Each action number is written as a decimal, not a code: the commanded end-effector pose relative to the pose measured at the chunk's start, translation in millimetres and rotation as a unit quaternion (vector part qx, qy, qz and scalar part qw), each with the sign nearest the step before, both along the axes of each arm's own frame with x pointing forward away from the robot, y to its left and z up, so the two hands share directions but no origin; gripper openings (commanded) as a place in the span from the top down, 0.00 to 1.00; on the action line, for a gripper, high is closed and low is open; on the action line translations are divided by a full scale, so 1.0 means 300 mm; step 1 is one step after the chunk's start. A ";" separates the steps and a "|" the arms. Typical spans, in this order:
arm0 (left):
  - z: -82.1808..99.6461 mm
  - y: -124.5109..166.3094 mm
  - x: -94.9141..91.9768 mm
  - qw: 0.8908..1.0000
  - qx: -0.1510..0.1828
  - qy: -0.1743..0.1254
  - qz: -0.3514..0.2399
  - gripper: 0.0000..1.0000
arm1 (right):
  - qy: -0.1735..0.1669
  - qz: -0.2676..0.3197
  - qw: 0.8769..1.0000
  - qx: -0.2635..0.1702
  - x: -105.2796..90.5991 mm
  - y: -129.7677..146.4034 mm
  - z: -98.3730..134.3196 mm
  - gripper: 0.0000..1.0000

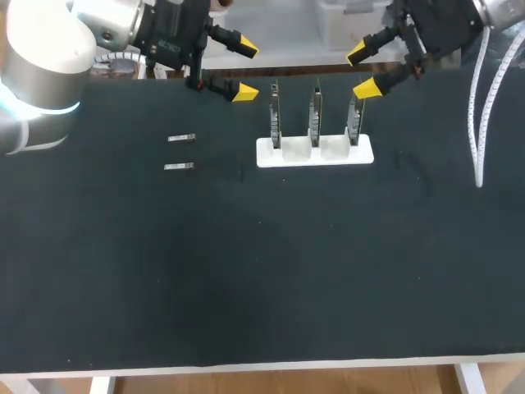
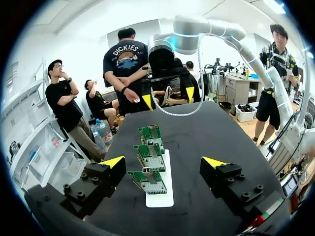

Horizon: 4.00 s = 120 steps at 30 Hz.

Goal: Pick up the optical module with the left hand, and insert it into the network port with the right hand.

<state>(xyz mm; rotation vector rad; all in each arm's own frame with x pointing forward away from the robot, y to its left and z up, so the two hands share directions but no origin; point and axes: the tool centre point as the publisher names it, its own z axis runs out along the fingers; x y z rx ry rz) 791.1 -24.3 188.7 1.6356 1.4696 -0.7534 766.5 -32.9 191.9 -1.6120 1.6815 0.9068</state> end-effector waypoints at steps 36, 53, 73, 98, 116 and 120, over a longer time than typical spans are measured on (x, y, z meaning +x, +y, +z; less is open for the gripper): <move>-0.059 0.144 -0.070 0.985 0.163 0.048 -0.039 0.00 | 0.004 0.006 1.000 0.002 0.015 -0.004 0.000 0.00; -0.181 0.234 -0.125 0.970 0.227 0.073 0.037 0.00 | 0.004 0.006 1.000 0.002 0.015 -0.004 0.000 0.00; -0.228 0.264 -0.180 0.974 0.196 0.091 0.069 0.00 | 0.004 0.006 1.000 0.002 0.015 -0.004 0.000 0.00; -0.366 0.439 -0.284 0.959 0.237 0.099 0.118 0.00 | 0.004 0.006 1.000 0.002 0.015 -0.004 0.000 0.00; -0.369 0.410 -0.242 0.960 0.246 0.083 0.102 0.00 | 0.004 0.006 1.000 0.002 0.015 -0.004 0.000 0.00; -0.365 0.402 -0.235 0.959 0.245 0.102 0.096 0.00 | 0.004 0.006 1.000 0.002 0.015 -0.004 0.000 0.00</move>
